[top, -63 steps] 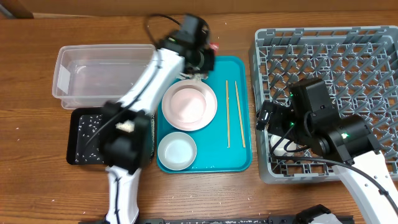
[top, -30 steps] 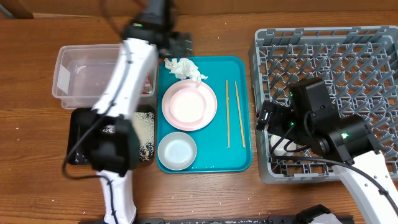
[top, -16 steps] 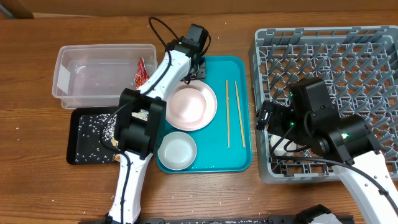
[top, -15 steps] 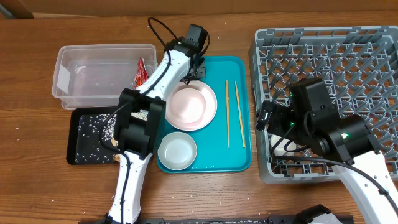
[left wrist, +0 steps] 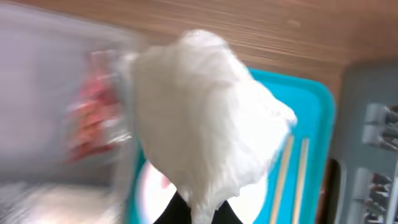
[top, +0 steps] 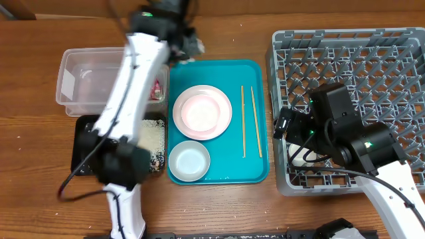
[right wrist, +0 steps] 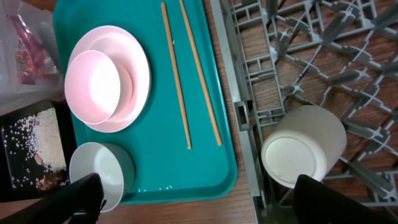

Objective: Sort waste into correct bins and load items into the dishwasher
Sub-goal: 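Grasp the white tissue with the left gripper and drop it in the clear bin, then reach the right gripper to the small white bowl and grasp its rim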

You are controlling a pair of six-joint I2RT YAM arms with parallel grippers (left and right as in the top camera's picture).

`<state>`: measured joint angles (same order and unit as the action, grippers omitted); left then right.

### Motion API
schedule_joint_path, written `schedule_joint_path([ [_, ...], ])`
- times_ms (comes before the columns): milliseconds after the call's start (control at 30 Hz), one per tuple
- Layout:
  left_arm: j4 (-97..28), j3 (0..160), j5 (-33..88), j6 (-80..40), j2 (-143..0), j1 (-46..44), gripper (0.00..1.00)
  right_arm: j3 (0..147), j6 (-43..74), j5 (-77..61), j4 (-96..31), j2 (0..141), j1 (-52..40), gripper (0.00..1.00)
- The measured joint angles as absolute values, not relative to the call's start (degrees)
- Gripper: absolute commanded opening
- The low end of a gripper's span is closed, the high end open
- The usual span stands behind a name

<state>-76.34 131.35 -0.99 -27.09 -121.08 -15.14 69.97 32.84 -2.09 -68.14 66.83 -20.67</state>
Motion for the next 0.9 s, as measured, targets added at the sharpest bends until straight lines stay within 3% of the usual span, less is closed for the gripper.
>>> schedule_joint_path([
  [200, -81.56, 127.92, -6.48, -27.09, -118.04, -7.51, 0.07, 69.97, 32.84, -2.11, -68.16, 66.83, -20.67, 1.0],
  [233, -80.79, 125.58, -6.46, -27.07, -118.34, -6.46, 0.33, 69.97, 32.82, -2.09, -68.18, 66.83, -20.67, 1.0],
  [267, -79.94, 123.52, -6.31, -27.05, -118.69, -5.65, 0.68, 69.97, 32.82, -2.07, -68.18, 66.83, -20.67, 1.0],
  [300, -78.78, 121.12, -5.72, -26.81, -119.35, -4.64, 0.87, 69.97, 32.84, -2.09, -68.18, 66.83, -20.67, 1.0],
  [333, -77.43, 119.28, -4.78, -26.52, -119.85, -3.88, 0.91, 69.97, 32.82, -2.09, -68.16, 66.83, -20.67, 1.0],
  [567, -79.05, 116.99, 0.71, -23.16, -121.47, -0.38, 0.92, 69.97, 32.82, -2.09, -68.18, 66.83, -20.67, 1.0],
  [767, -85.03, 119.13, 1.78, -19.22, -111.5, -1.87, 0.94, 69.97, 32.82, -2.09, -68.29, 66.83, -20.67, 1.0],
  [900, -90.65, 120.64, 1.65, -18.2, -98.41, -2.96, 0.95, 69.97, 31.73, -3.97, -67.68, 66.83, -20.67, 0.89],
])
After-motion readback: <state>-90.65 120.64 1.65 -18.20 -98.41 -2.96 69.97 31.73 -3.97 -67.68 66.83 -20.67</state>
